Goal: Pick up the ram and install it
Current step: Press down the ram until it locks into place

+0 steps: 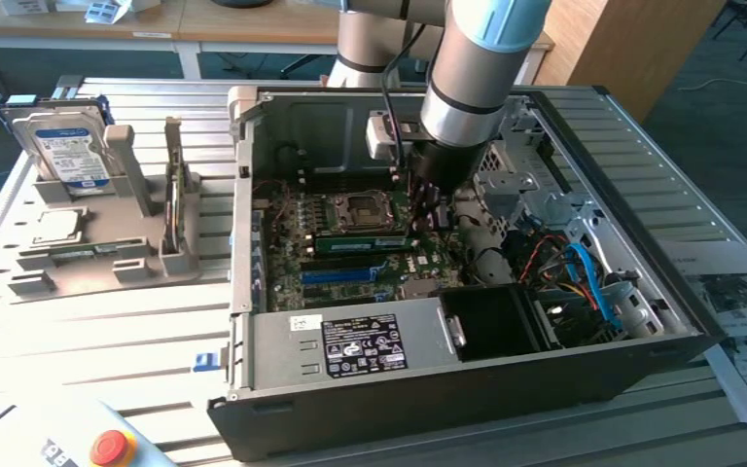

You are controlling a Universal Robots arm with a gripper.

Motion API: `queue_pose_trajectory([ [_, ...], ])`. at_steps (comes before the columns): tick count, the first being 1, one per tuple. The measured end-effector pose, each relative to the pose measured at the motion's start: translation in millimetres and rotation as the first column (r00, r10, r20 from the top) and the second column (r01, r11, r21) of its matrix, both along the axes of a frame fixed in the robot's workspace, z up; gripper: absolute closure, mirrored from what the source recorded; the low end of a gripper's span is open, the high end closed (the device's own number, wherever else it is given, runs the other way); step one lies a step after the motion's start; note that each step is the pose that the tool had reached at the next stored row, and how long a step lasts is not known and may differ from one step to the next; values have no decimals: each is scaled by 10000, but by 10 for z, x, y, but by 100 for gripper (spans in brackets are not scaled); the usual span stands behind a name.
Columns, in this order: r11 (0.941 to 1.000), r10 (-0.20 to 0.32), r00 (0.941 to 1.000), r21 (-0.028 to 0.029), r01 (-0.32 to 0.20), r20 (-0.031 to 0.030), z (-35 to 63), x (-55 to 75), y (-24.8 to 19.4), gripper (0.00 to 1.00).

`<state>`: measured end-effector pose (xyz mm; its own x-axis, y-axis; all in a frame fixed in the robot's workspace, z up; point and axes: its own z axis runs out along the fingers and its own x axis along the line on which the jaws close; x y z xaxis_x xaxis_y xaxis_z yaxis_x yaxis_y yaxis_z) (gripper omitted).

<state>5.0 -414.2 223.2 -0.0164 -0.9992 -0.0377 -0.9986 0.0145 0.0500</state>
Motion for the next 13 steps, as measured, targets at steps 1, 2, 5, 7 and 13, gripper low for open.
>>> queue_pose_trajectory([
  [1, 10000, 0, 10000, 1, 0, 0, 0, 0, 0, 90],
  [2, 10000, -1, 10000, 4, 1, 1, 4, 0, 1, 90],
  [5, 10000, 0, 10000, 0, 0, 1, 38, 0, 0, 90],
  [7, 10000, -1, 10000, 0, 1, 1, 66, 0, 0, 90],
  [13, 10000, 0, 10000, 2, 0, 1, 94, 0, 0, 90],
])
